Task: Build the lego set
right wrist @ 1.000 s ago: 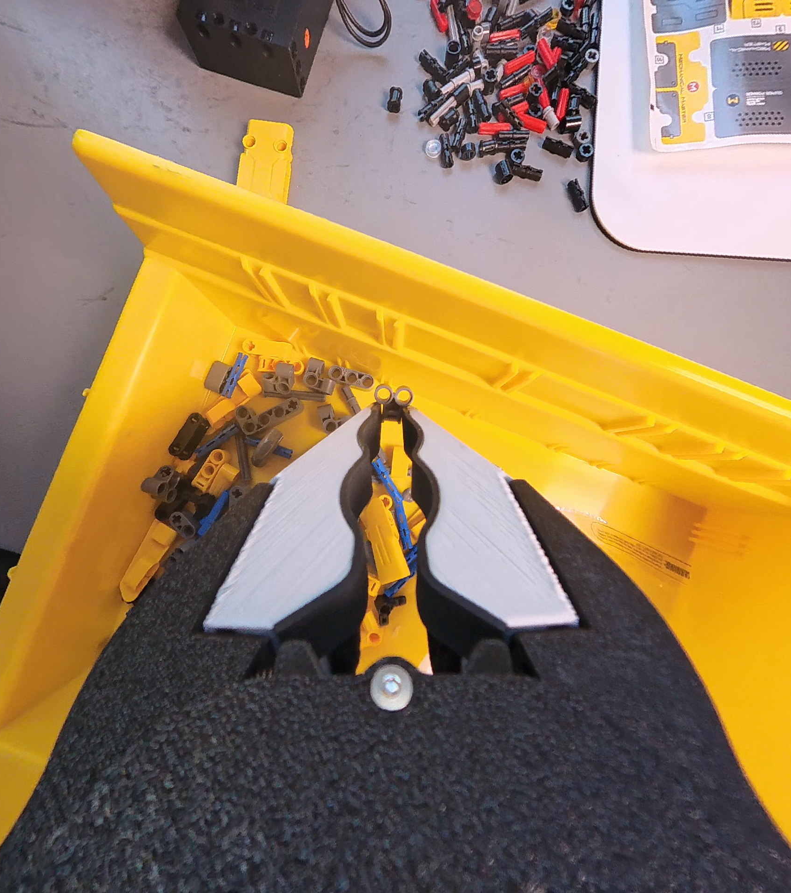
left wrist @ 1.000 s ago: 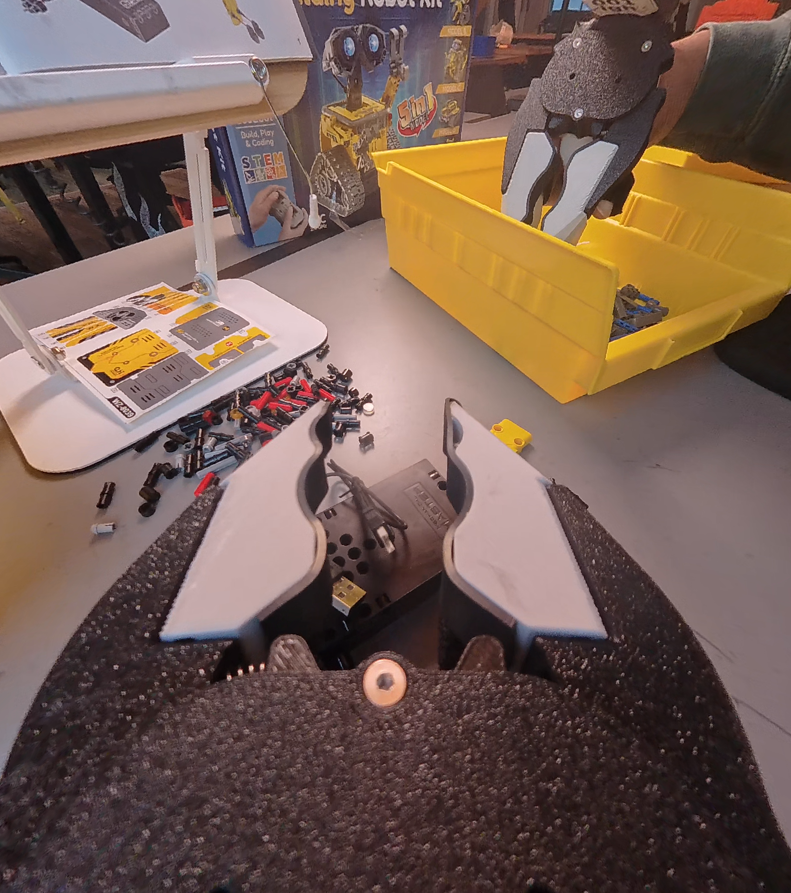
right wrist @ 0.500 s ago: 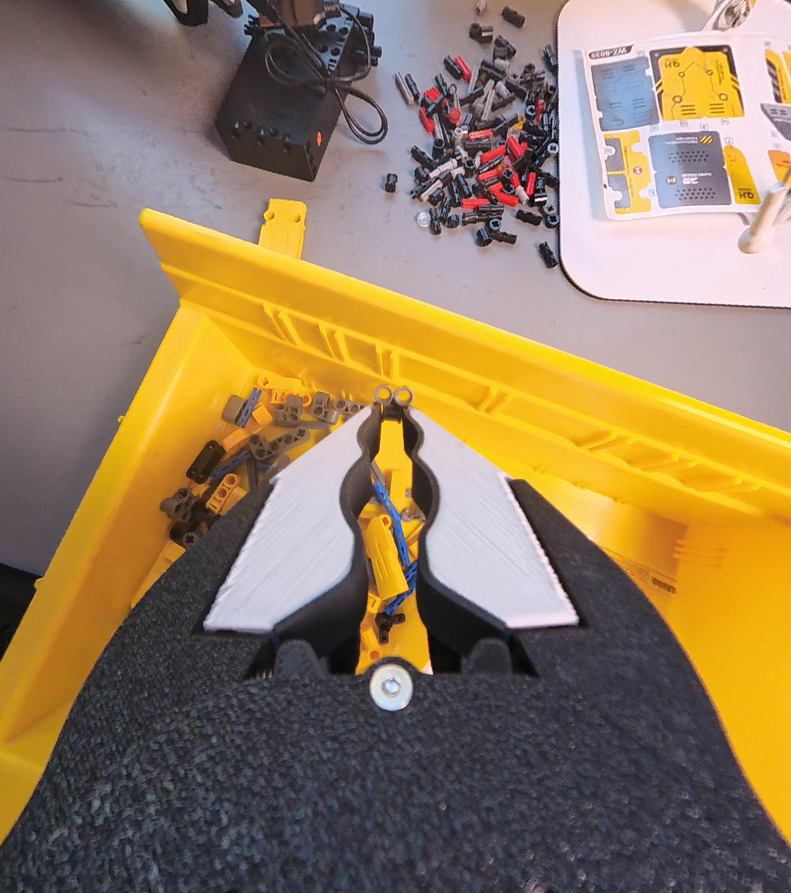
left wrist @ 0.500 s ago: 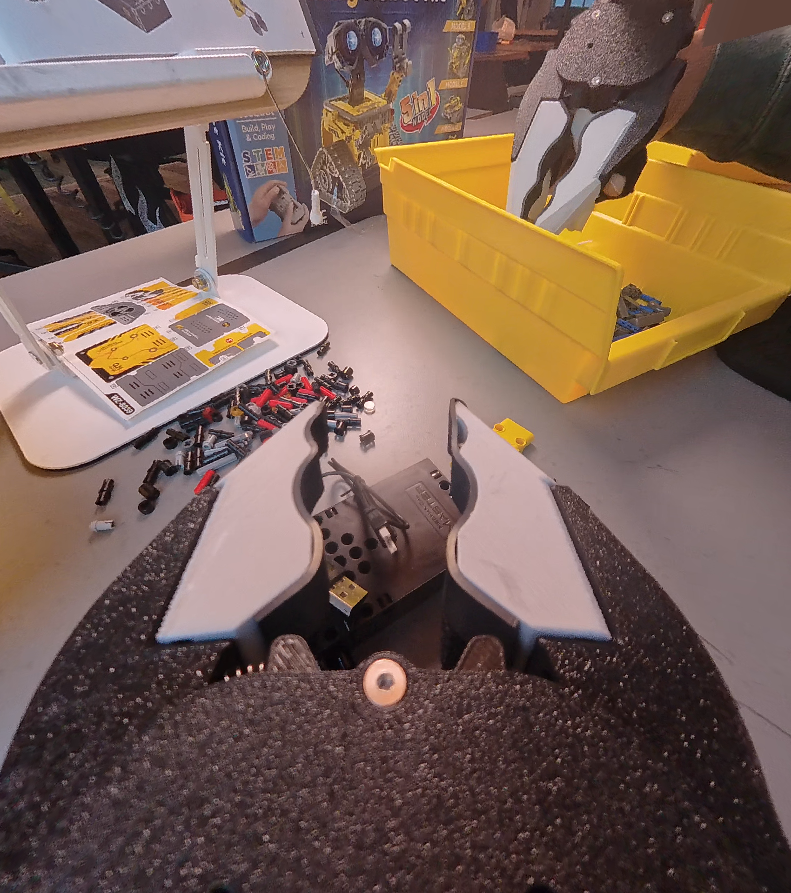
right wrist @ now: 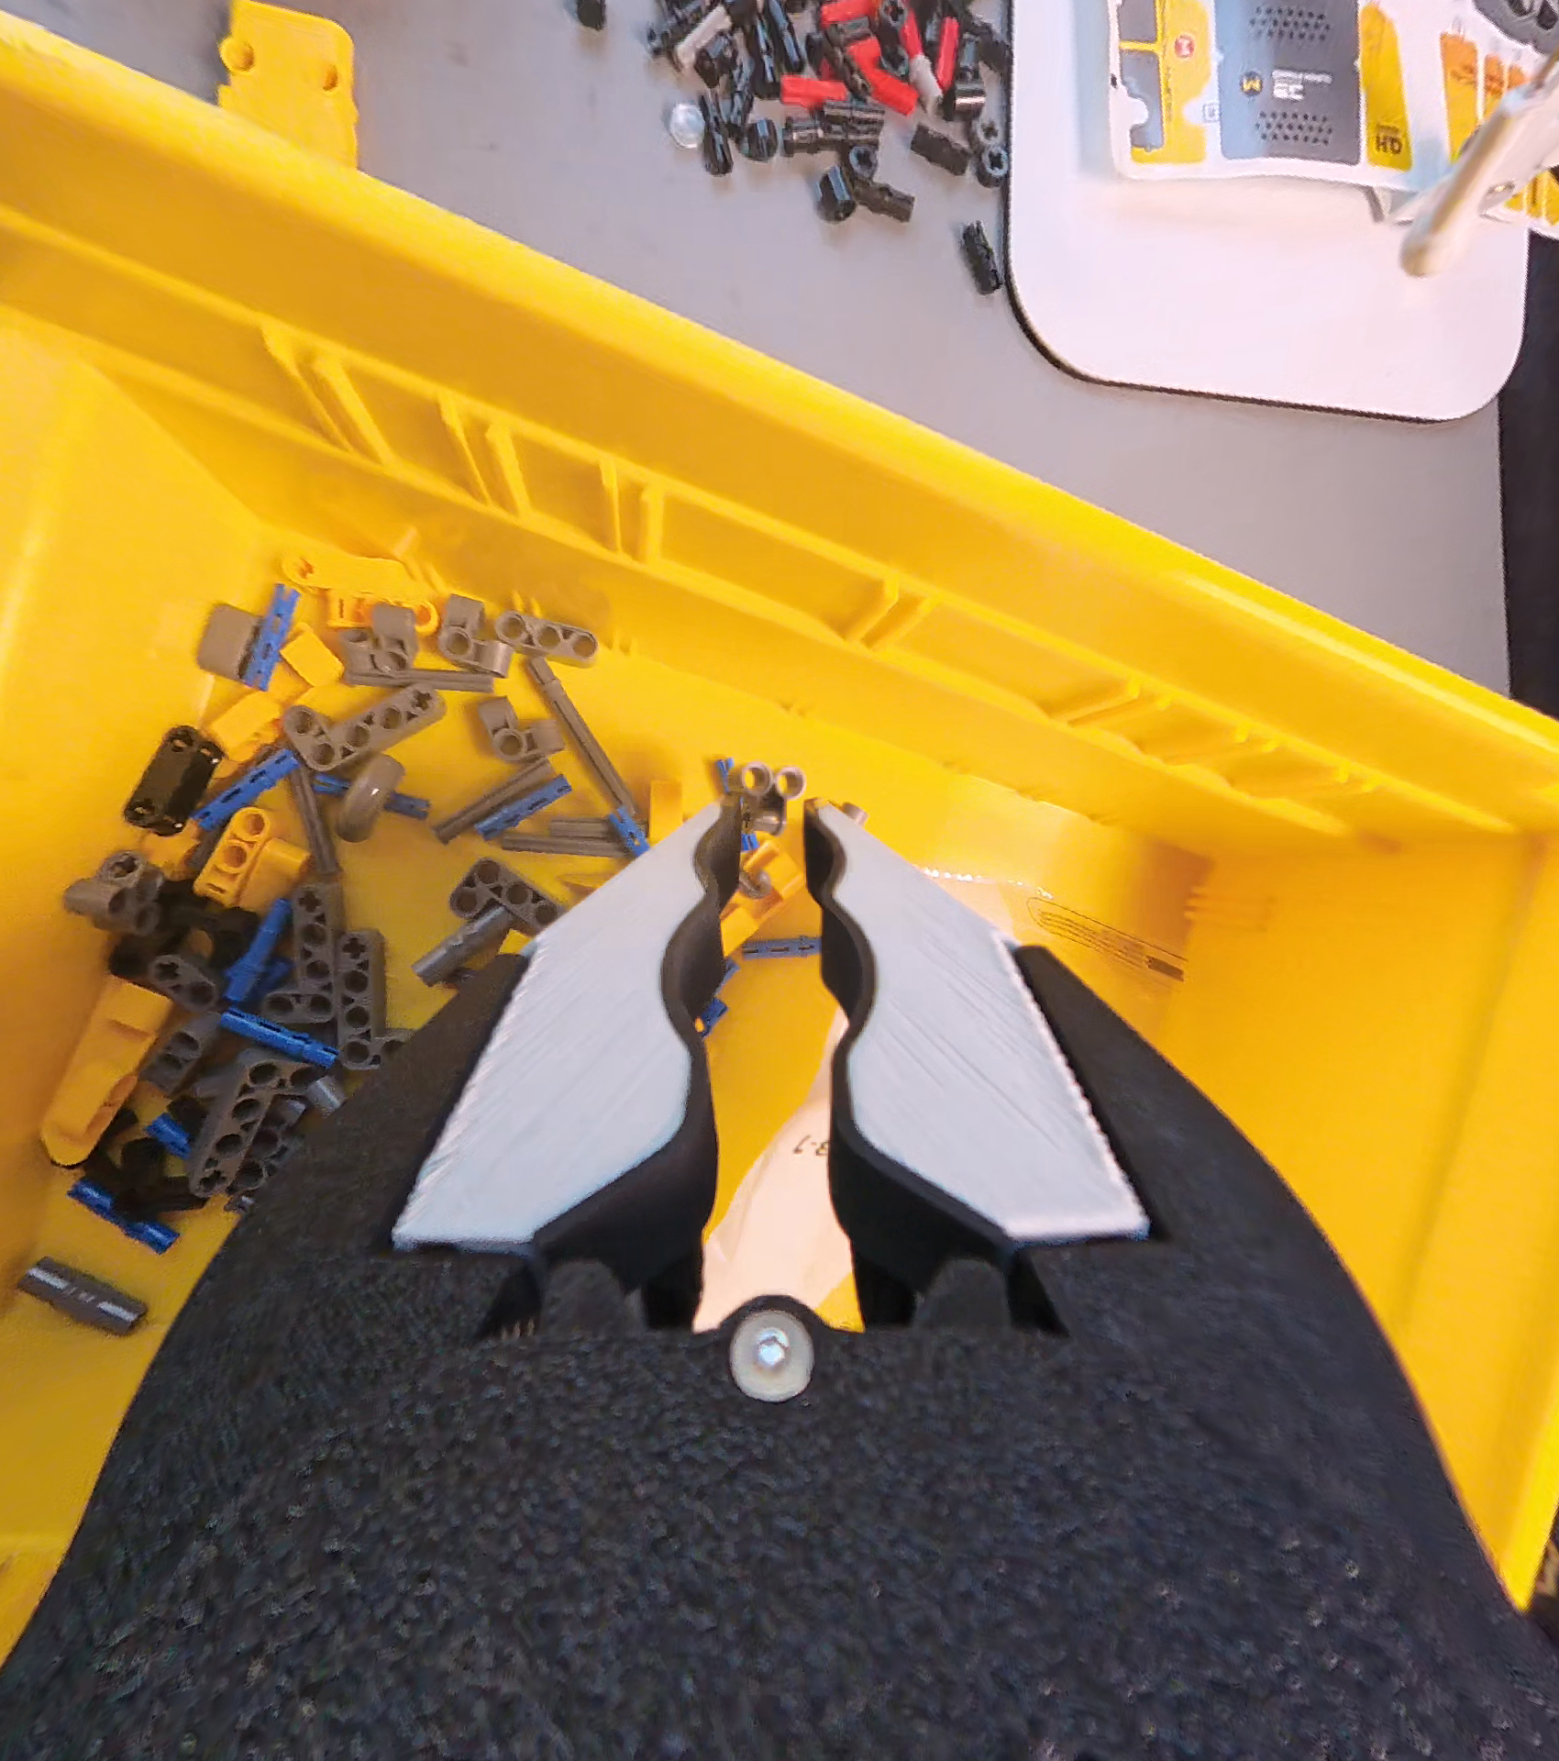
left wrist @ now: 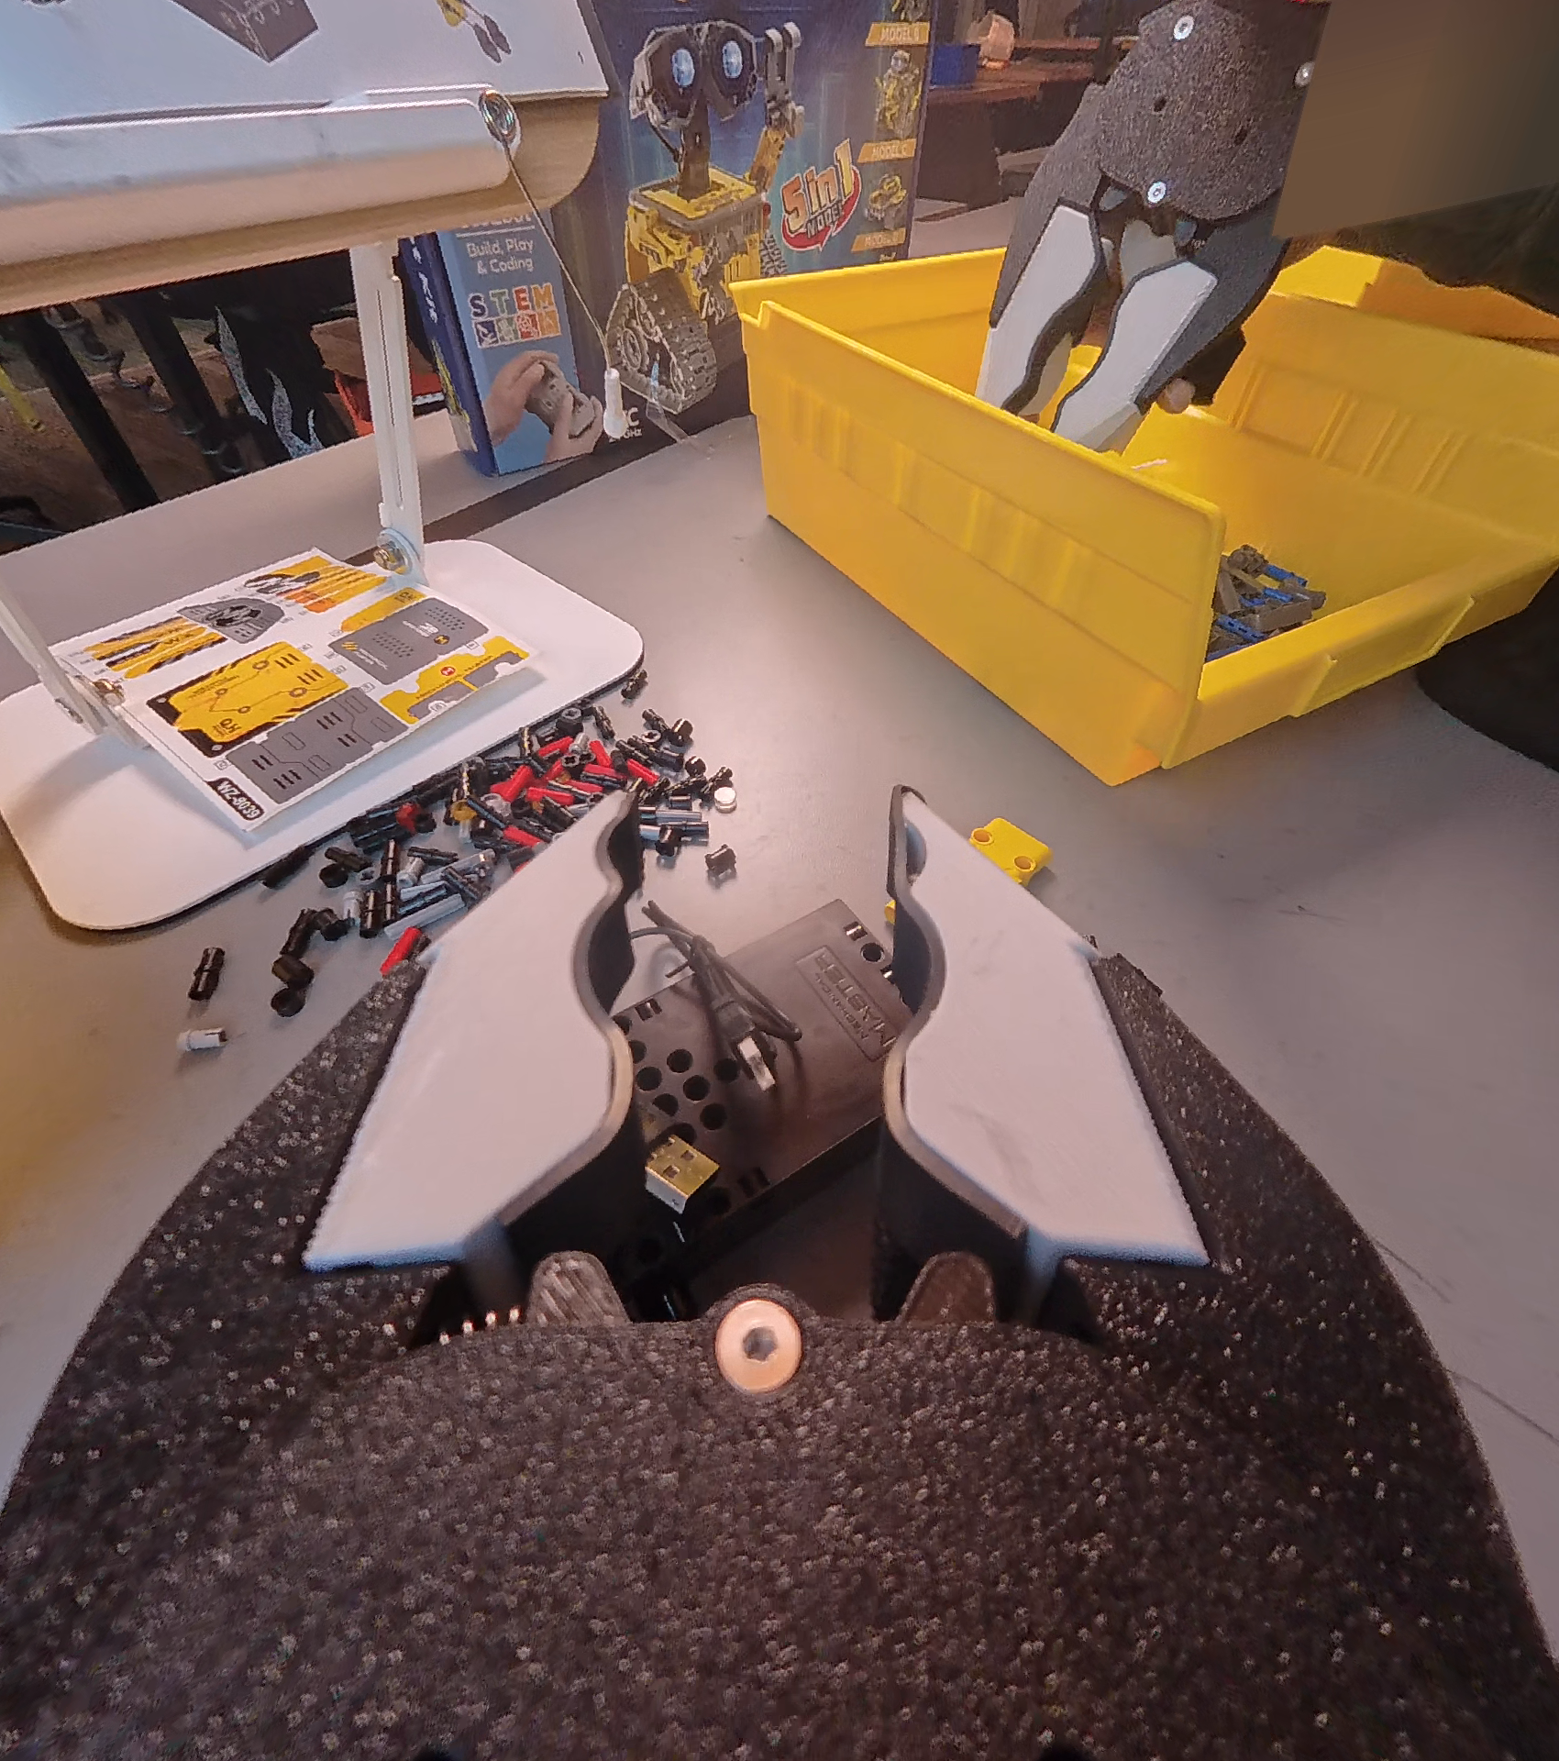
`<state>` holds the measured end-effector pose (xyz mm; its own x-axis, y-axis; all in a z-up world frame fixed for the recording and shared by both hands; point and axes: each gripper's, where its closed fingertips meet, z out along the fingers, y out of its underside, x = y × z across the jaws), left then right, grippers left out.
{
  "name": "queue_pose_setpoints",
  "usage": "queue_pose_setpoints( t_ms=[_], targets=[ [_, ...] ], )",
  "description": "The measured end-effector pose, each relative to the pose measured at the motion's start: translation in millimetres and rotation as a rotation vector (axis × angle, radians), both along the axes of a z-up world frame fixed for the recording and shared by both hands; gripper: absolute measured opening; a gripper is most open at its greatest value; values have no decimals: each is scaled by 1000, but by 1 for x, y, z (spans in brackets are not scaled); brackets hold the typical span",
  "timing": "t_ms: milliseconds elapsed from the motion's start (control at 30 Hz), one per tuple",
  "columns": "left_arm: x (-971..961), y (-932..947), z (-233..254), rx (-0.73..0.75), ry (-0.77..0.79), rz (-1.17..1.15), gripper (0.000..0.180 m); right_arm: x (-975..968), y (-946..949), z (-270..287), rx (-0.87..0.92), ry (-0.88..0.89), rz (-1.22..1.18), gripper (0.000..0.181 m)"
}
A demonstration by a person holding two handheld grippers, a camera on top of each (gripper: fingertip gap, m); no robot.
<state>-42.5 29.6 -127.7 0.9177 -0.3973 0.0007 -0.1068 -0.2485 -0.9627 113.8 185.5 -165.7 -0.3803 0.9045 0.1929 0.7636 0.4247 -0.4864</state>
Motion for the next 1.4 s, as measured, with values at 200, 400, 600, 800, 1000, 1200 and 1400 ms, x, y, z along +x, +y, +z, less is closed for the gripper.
queue_pose_setpoints(
  t_ms=[200, 400, 600, 800, 1000, 1200, 1400],
  targets=[
    [1, 0, -2, -6, 21, 2, 54, 4, -8, 7, -31, 20, 22, 17],
    [2, 2, -3, -9, 32, 1, 54, 11, -49, -16, -82, -99, 176, 17],
    [1, 1, -3, -6, 26, 5, 54, 7, -59, -36, -45, -193, 237, 16],
    [0, -2, -3, -7, 22, 0, 54, 6, -59, -33, -27, -173, 233, 13],
    [18, -8, 8, -12, -59, -89, 50, -3, -69, 26, 3, 72, 191, 13],
    [81, -25, 42, -60, -349, -345, 36, -19, -136, 79, -30, 357, 238, 13],
    [125, -34, 47, -187, -548, -442, 35, -35, -182, 85, 41, 462, 281, 13]
  ],
)
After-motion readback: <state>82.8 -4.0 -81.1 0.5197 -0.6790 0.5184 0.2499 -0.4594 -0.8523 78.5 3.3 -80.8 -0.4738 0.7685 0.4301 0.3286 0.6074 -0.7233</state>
